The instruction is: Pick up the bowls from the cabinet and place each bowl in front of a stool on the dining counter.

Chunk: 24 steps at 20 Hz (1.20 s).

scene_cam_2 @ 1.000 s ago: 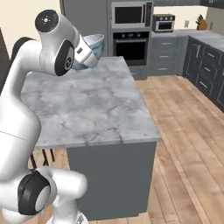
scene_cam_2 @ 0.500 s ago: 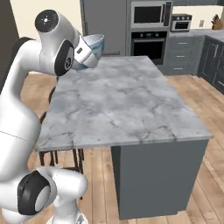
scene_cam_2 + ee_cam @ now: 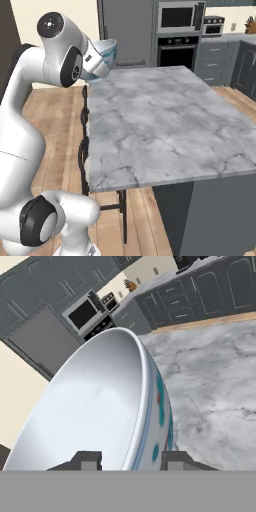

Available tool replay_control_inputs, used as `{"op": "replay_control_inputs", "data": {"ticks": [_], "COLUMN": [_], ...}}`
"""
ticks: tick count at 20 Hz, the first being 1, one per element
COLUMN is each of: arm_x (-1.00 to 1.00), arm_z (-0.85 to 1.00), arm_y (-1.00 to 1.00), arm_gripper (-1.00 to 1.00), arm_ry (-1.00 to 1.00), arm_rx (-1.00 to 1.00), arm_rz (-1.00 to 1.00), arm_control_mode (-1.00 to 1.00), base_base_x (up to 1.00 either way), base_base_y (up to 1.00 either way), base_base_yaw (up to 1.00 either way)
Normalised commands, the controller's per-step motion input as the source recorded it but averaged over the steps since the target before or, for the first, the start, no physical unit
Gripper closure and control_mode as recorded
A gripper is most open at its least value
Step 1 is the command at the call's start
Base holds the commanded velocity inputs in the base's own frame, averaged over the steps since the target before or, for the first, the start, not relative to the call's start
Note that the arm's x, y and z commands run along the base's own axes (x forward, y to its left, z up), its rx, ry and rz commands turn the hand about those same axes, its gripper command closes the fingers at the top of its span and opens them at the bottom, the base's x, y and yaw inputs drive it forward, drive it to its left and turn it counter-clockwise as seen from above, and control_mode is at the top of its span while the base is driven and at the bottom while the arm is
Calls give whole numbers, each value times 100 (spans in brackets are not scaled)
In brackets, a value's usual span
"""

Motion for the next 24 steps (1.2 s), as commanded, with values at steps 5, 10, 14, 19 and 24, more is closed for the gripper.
{"op": "replay_control_inputs", "data": {"ticks": [5, 10, 14, 19, 24], "arm_x": [0, 0, 0, 0, 0], "arm_z": [0, 0, 0, 0, 0], "arm_y": [0, 0, 0, 0, 0], "arm_gripper": [100, 100, 100, 100, 100], "arm_ry": [0, 0, 0, 0, 0], "arm_rx": [0, 0, 0, 0, 0], "arm_rz": [0, 0, 0, 0, 0], "arm_control_mode": [100, 100, 100, 100, 100], "base_base_x": [28, 28, 40, 31, 39], "base_base_y": [100, 95, 51, 15, 59], "base_base_yaw": [-42, -43, -42, -41, -56]}}
